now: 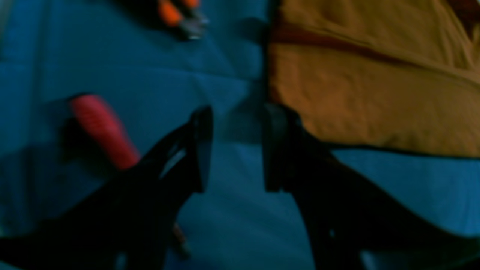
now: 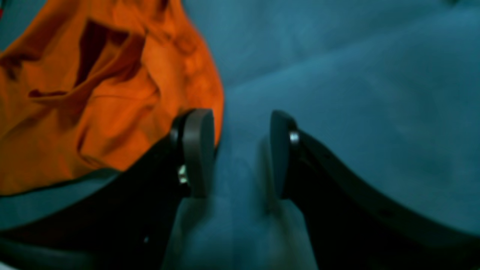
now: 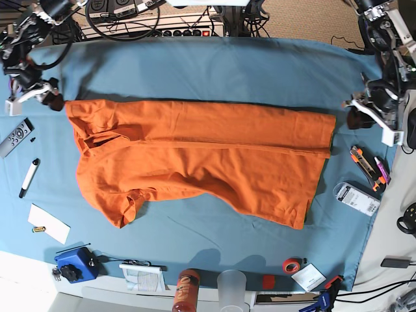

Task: Layout the t-shirt on the table in an organized manner, then fold the t-shirt properly
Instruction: 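Regrasp the shoulder corners with both grippers and tug them taut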

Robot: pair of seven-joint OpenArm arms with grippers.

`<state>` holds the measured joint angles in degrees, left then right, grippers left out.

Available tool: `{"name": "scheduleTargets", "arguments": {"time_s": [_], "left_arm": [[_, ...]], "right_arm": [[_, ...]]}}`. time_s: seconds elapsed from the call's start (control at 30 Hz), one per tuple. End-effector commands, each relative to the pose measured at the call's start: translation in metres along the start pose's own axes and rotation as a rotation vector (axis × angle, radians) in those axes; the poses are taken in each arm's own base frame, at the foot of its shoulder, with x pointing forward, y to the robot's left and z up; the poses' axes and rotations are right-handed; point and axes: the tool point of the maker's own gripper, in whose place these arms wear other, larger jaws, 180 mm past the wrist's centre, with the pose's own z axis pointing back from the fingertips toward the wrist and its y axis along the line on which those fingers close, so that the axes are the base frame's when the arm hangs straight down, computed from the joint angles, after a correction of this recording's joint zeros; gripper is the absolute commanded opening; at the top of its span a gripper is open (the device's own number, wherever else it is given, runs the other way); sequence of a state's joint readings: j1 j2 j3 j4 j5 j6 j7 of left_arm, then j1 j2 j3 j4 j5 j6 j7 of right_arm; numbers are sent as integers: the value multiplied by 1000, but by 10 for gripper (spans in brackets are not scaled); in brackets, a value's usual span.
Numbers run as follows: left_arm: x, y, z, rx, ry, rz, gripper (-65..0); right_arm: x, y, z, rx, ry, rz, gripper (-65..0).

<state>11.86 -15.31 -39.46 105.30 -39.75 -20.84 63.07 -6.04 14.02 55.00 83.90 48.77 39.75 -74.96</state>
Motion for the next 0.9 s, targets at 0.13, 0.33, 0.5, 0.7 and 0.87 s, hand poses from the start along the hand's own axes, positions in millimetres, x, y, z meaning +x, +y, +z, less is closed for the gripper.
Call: {"name": "scheduleTargets", "arguments": {"time_s": [0.13,0.33,0.5,0.7,0.87], "left_arm": [[18,8,9,17,-51,-25,-420],[18,8,9,17,-52,-24,-420],[20,8,9,17,-59,-24,-420],[14,-9,3,-51,-72,16,-420],[-1,-27,-9,-134,-72,103,-420]], "right_arm": [[11,20,-6,73,-73,-5,-401],[7,47,-26,138,-31,57,-401],[-3,58,-44,123,28,119,-402],[-9,53,-48,79,61,157,-402],[-9,53,-48,77,64,159,-402]]}}
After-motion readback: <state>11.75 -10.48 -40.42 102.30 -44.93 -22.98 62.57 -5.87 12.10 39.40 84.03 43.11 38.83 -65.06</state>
